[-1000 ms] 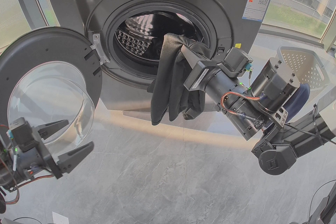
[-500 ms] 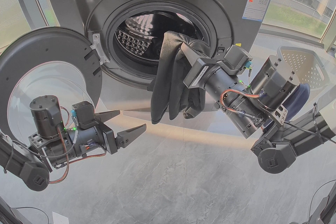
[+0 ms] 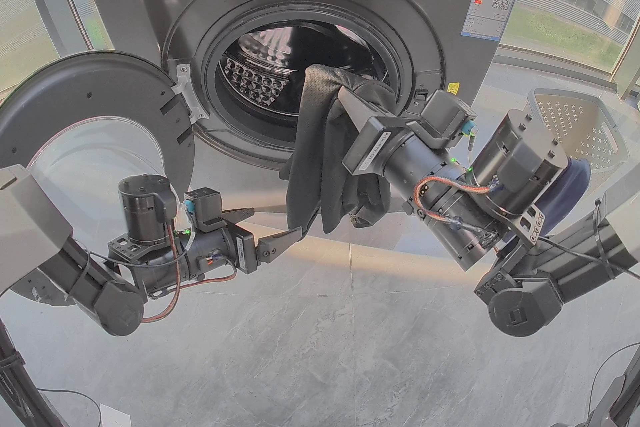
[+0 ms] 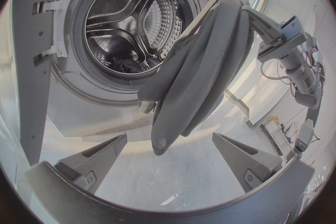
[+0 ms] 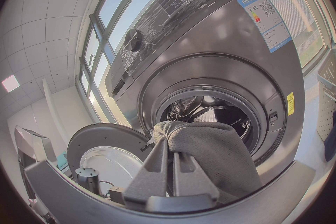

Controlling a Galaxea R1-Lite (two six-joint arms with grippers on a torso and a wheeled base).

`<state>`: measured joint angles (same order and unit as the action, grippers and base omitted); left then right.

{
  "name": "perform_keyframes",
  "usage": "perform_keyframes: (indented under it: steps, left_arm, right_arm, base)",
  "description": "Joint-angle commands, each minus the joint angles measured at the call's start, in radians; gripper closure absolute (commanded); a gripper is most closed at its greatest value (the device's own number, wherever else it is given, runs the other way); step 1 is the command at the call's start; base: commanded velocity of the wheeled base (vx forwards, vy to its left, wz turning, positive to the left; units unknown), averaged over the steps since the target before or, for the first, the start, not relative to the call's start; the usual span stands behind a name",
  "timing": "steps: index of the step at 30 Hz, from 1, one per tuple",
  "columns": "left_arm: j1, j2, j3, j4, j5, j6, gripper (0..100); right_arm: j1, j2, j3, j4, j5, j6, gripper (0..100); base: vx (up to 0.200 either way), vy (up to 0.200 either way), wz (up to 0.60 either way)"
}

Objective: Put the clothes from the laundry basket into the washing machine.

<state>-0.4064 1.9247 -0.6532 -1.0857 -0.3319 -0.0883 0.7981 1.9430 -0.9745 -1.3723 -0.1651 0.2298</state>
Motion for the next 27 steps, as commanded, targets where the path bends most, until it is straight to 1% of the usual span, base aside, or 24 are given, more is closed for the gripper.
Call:
perform_keyframes:
  steps: [1, 4, 5, 7, 11, 12, 22, 25, 27]
  left_arm:
    - [0.001, 0.097, -0.068, -0.005, 0.001, 0.002, 0]
    - [0.003, 0.149, -0.125, -0.014, 0.002, 0.007, 0]
    - [0.003, 0.149, -0.125, -0.014, 0.002, 0.007, 0]
    - [0.004, 0.18, -0.183, -0.013, 0.002, 0.007, 0]
    - [0.004, 0.192, -0.224, 0.0, 0.002, 0.007, 0]
    - [0.004, 0.197, -0.235, 0.0, 0.002, 0.007, 100]
    - [-0.023, 0.208, -0.244, -0.013, -0.01, 0.007, 100]
    - [-0.026, 0.206, -0.23, -0.045, -0.015, 0.005, 100]
    - [-0.034, 0.195, -0.189, -0.086, -0.015, 0.002, 100]
  right_arm:
    - [0.01, 0.001, -0.001, 0.001, -0.001, -0.001, 100]
    - [0.01, 0.002, -0.001, -0.001, -0.001, -0.003, 100]
    - [0.01, 0.002, -0.001, -0.001, -0.001, -0.003, 100]
    - [0.01, 0.004, 0.0, -0.002, -0.001, -0.003, 100]
    - [0.01, 0.002, 0.0, -0.002, -0.001, -0.003, 100]
    - [0.01, 0.004, 0.0, -0.002, -0.001, -0.003, 100]
    - [0.01, 0.008, -0.004, -0.005, -0.002, -0.003, 100]
    - [0.003, 0.01, 0.007, -0.013, -0.002, -0.001, 100]
    - [-0.005, 0.008, 0.011, -0.005, -0.002, -0.001, 100]
  base:
    - [0.0, 0.0, 0.0]
    - [0.0, 0.0, 0.0]
    - [0.0, 0.0, 0.0]
    - [0.0, 0.0, 0.0]
    - [0.0, 0.0, 0.0]
    - [0.0, 0.0, 0.0]
    - [0.0, 0.0, 0.0]
    - [0.0, 0.0, 0.0]
    - [0.0, 0.0, 0.0]
